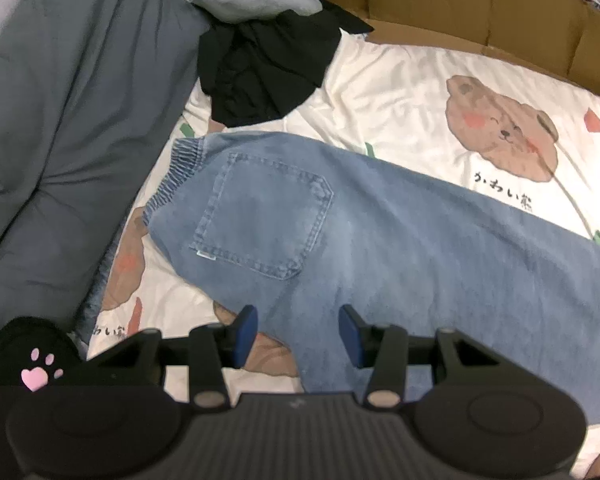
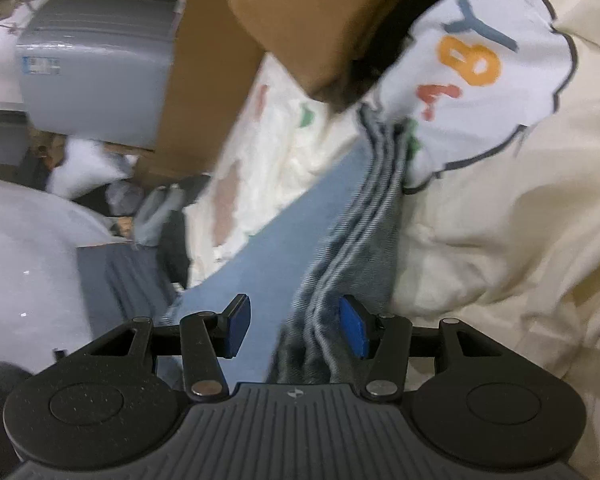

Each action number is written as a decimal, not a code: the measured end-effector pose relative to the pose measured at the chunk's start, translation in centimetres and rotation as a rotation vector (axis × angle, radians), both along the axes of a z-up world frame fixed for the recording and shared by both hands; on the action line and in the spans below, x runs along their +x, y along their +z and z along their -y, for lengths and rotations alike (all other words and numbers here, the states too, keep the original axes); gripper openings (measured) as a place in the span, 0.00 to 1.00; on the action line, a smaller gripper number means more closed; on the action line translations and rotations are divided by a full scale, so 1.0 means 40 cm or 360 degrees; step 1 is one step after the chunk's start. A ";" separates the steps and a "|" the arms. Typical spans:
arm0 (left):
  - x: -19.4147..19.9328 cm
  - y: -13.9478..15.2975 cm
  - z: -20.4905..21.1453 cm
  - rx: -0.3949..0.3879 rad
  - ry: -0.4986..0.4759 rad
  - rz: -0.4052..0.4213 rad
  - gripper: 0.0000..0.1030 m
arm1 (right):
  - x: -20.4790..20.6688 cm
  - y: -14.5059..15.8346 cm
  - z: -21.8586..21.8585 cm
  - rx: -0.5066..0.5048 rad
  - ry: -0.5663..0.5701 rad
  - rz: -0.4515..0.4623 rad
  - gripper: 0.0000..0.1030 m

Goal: Fold clothes
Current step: 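Grasp the stacked leg hems of the jeans with the right tool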

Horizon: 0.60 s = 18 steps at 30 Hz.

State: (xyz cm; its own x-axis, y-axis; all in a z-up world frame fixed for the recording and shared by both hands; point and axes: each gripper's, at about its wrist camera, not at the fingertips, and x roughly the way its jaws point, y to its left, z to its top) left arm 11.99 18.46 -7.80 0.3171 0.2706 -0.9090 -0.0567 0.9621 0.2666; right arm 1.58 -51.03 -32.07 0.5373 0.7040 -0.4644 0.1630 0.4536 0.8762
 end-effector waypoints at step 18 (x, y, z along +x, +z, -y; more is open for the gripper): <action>-0.045 -0.080 -0.077 -0.0088 0.0073 -0.0036 0.46 | 0.058 -0.096 0.018 -0.0101 -0.0023 -0.0192 0.23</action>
